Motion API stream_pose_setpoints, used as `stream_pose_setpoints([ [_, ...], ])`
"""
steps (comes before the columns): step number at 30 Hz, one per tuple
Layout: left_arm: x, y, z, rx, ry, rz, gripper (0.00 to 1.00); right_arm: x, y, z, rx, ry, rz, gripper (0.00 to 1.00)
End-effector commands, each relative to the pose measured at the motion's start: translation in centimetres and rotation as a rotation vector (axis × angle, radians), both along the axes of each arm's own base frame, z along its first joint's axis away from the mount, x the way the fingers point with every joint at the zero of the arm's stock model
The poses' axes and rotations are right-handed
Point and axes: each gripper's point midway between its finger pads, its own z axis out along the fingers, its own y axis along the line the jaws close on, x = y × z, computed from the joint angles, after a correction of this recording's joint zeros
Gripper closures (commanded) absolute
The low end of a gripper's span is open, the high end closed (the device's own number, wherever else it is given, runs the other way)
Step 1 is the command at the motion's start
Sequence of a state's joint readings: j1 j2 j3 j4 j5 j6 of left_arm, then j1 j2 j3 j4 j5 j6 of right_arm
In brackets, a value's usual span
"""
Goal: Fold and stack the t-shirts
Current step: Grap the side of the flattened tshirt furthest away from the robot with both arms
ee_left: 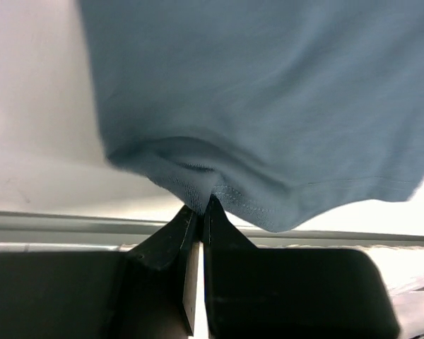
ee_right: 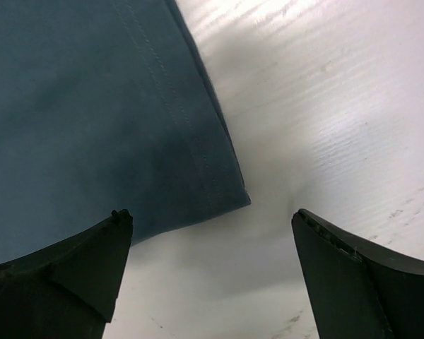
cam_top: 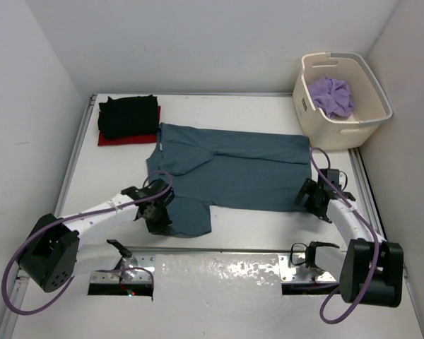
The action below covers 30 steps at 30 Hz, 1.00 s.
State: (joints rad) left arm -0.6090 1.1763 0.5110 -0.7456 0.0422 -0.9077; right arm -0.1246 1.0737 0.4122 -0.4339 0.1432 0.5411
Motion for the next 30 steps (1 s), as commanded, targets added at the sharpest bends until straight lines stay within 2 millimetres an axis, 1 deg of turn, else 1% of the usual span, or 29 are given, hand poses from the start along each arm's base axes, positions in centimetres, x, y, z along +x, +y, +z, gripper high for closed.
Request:
stream_pose_setpoints([
  [1, 2.4, -1.0, 1.6, -0.016, -0.092, -0.032, 1.00, 1.1, 0.2, -0.6, 0.038, -0.056, -0.047, 0.09],
  [2, 2.5, -1.1, 1.6, -0.021, -0.095, -0.040, 1.00, 1.1, 0.3, -0.8, 0.044, -0.053, -0.048, 0.11],
  [4, 2.7, -1.2, 1.9, -0.020, -0.101, -0.042, 1.00, 0.5, 0.4, -1.6, 0.055, -0.023, -0.056, 0.12],
  [5, 2.7, -1.1, 1.8, -0.014, -0.096, -0.044, 1.00, 0.4, 0.4, -1.8, 0.058, -0.016, -0.064, 0.16],
  [7, 2.8, -1.2, 1.9, -0.016, -0.099, -0.047, 1.00, 0.3, 0.2, -2.3, 0.054, -0.018, -0.080, 0.18],
  [8, 2.8, -1.3, 1.9, -0.018, -0.097, -0.049, 1.00, 0.5, 0.2, -2.3, 0.057, -0.032, -0.086, 0.23],
  [10, 2.8, -1.3, 1.8, -0.015, -0.092, -0.058, 1.00, 0.4, 0.1, -2.5, 0.055, -0.032, -0.090, 0.29],
  [11, 2.9, -1.3, 1.9, -0.014, -0.093, -0.058, 1.00, 0.3, 0.1, -2.5, 0.056, -0.030, -0.101, 0.34],
  [12, 3.3, -1.4, 2.3, -0.012, -0.103, -0.060, 1.00, 0.2, 0.1, -2.6, 0.059, -0.029, -0.102, 0.45],
  [13, 3.3, -1.5, 2.4, -0.010, -0.101, -0.064, 1.00, 0.3, 0.1, -2.4, 0.059, -0.038, -0.103, 0.51],
  [14, 3.6, -1.6, 2.7, -0.016, -0.112, -0.064, 1.00, 0.3, 0.2, -2.4, 0.062, -0.044, -0.106, 0.60],
  [16, 4.0, -2.0, 3.1, -0.027, -0.127, -0.073, 1.00, 0.4, 0.3, -2.2, 0.071, -0.062, -0.107, 0.67],
  [18, 4.4, -2.4, 3.4, -0.047, -0.138, -0.083, 1.00, 0.5, 0.5, -2.1, 0.079, -0.071, -0.102, 0.76],
  [19, 4.8, -2.8, 3.5, -0.059, -0.154, -0.094, 1.00, 0.7, 0.5, -1.9, 0.079, -0.077, -0.101, 0.86],
  [21, 5.3, -3.8, 4.1, -0.105, -0.169, -0.114, 1.00, 0.9, 0.4, -1.7, 0.074, -0.077, -0.099, 1.00],
  [22, 6.0, -4.3, 4.4, -0.121, -0.193, -0.125, 1.00, 1.3, 0.3, -1.4, 0.071, -0.087, -0.096, 1.00],
  [23, 7.0, -5.0, 5.2, -0.139, -0.224, -0.133, 1.00, 1.4, 0.3, -1.3, 0.070, -0.085, -0.089, 1.00],
  [24, 8.0, -5.7, 5.8, -0.159, -0.260, -0.152, 1.00, 1.9, 0.2, -0.8, 0.069, -0.098, -0.085, 1.00],
  [25, 8.8, -6.0, 6.3, -0.167, -0.284, -0.157, 1.00, 2.2, 0.3, -0.6, 0.071, -0.103, -0.078, 1.00],
  [26, 10.2, -6.6, 7.6, -0.185, -0.327, -0.153, 1.00, 2.3, 0.3, -0.5, 0.073, -0.093, -0.073, 1.00],
  [27, 11.3, -7.1, 8.2, -0.197, -0.359, -0.163, 1.00, 2.9, 0.3, 0.1, 0.074, -0.107, -0.059, 1.00],
  [28, 12.1, -7.4, 8.8, -0.210, -0.383, -0.169, 1.00, 3.2, 0.4, 0.3, 0.080, -0.111, -0.057, 1.00],
  [29, 13.3, -7.4, 9.7, -0.217, -0.418, -0.157, 1.00, 3.7, 0.4, 0.7, 0.085, -0.121, -0.048, 1.00],
  [30, 14.1, -7.5, 10.1, -0.225, -0.440, -0.151, 1.00, 4.0, 0.4, 0.9, 0.081, -0.125, -0.046, 1.00],
])
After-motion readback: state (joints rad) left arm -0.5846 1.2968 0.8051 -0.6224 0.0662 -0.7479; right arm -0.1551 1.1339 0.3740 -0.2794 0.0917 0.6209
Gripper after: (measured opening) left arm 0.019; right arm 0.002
